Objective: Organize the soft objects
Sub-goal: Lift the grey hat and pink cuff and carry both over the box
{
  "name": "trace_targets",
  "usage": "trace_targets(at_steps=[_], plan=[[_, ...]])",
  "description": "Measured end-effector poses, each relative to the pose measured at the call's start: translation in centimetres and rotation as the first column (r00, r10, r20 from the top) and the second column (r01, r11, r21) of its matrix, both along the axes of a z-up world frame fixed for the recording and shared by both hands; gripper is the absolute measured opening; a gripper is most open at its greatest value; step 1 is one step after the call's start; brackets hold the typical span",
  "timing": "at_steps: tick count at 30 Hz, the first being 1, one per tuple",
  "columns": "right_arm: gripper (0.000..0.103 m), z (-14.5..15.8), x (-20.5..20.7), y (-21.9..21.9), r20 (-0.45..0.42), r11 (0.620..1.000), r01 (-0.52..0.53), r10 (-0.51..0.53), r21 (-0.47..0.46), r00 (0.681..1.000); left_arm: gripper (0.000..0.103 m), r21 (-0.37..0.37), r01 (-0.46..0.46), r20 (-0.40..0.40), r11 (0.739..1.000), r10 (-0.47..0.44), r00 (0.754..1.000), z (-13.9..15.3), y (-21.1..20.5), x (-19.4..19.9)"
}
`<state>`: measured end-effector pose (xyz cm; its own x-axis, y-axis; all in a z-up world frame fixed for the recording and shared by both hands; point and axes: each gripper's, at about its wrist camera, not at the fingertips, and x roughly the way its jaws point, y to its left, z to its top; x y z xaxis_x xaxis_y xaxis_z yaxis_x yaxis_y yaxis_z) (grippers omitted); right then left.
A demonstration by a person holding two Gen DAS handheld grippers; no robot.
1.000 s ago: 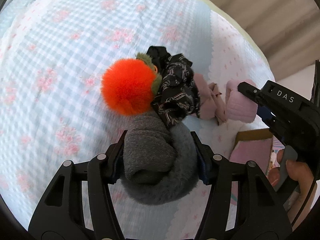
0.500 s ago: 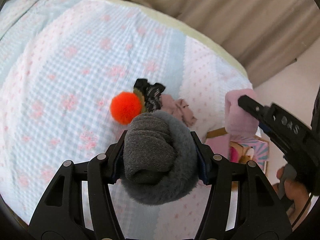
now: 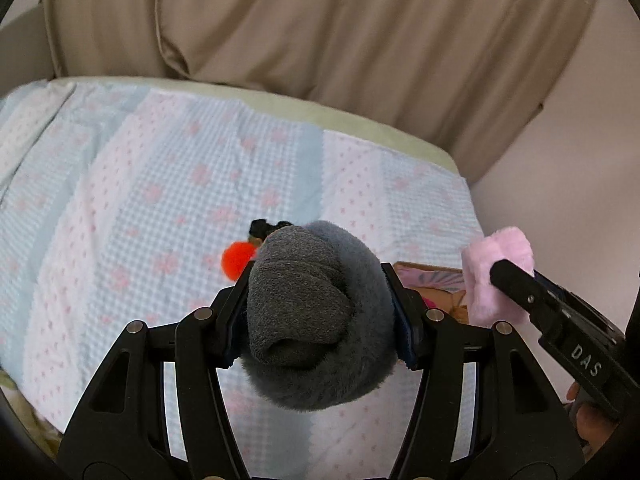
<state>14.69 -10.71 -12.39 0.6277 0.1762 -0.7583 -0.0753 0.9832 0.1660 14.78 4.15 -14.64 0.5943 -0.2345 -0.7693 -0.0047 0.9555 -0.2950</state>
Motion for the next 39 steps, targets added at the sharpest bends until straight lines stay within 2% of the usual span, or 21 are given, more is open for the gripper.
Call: trace_targets(at_steps=[8, 13, 19, 29, 39], plan=[[0.034, 3.2, -4.3, -5.1, 0.051, 0.999, 0.005, -0.007, 0.033, 0.999, 0.055, 0.007, 0.018, 0.043, 1.000, -0.019, 0.999, 3.1, -6.2, -2.5], [0.034, 3.6, -5.6, -10.1, 0.062, 0.999, 0.020, -0.022, 0.042, 0.998, 0.055, 0.002, 0.013, 0.014, 1.000, -0.013, 1.000, 2.2, -11.7, -2.9], [0.034, 2.6, -5.9, -17.0, 0.017, 0.996, 0.074, -0.075, 0.040, 0.997, 0.055, 0.015, 0.079, -0.033, 0.997, -0.078, 0.996, 0.6, -17.9, -2.4], [0.034, -2.2, -3.2, -25.7, -0.105, 0.983, 0.179, -0.174, 0.031, 0.979, 0.055, 0.007, 0.214, -0.144, 0.977, -0.211, 0.967, -6.2, -27.2, 1.1], [0.034, -8.4, 2.2, -30.9, -0.226, 0.971, 0.233, -0.216, 0.050, 0.950, 0.055, 0.050, 0.352, -0.256, 0.935, -0.329, 0.909, -14.2, -34.1, 5.7]])
